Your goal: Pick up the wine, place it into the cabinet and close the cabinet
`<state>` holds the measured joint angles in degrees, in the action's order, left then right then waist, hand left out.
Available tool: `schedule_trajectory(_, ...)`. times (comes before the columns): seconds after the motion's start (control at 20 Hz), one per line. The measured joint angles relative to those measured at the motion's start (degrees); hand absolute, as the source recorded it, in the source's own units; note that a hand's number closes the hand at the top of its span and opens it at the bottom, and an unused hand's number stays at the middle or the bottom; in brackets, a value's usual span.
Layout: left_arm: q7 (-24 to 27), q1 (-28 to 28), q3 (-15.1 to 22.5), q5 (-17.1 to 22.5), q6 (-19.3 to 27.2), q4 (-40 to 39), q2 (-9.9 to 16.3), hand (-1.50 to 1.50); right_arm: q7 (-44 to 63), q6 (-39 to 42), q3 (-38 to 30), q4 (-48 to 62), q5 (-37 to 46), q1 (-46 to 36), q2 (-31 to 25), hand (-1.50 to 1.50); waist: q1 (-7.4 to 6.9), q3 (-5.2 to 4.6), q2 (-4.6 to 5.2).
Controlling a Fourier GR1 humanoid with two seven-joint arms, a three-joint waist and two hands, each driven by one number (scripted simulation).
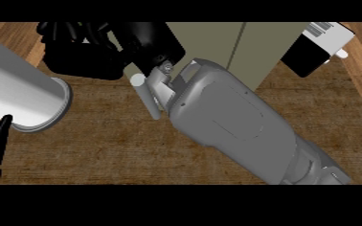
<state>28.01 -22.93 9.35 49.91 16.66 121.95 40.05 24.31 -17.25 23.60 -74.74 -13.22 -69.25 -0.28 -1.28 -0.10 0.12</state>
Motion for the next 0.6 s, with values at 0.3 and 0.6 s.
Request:
schedule_trajectory(0.3, -0.8, -0.3, -0.2, -1.6, -0.6, 0.5, -1.2, -1.5, -7.6, 5.9, -2.9, 6.2, -0.3, 0.0, 0.3, 1.5, -0.2, -0.06, -1.14)
schedule_trajectory(0.6, -1.9, 0.9, -1.1, -1.5, -1.6, -0.5, -1.4, -1.5, -13.7, 9.6, -3.5, 9.9, 1.2, 0.2, -0.6, 1.5, -0.56, -0.15, -1.99)
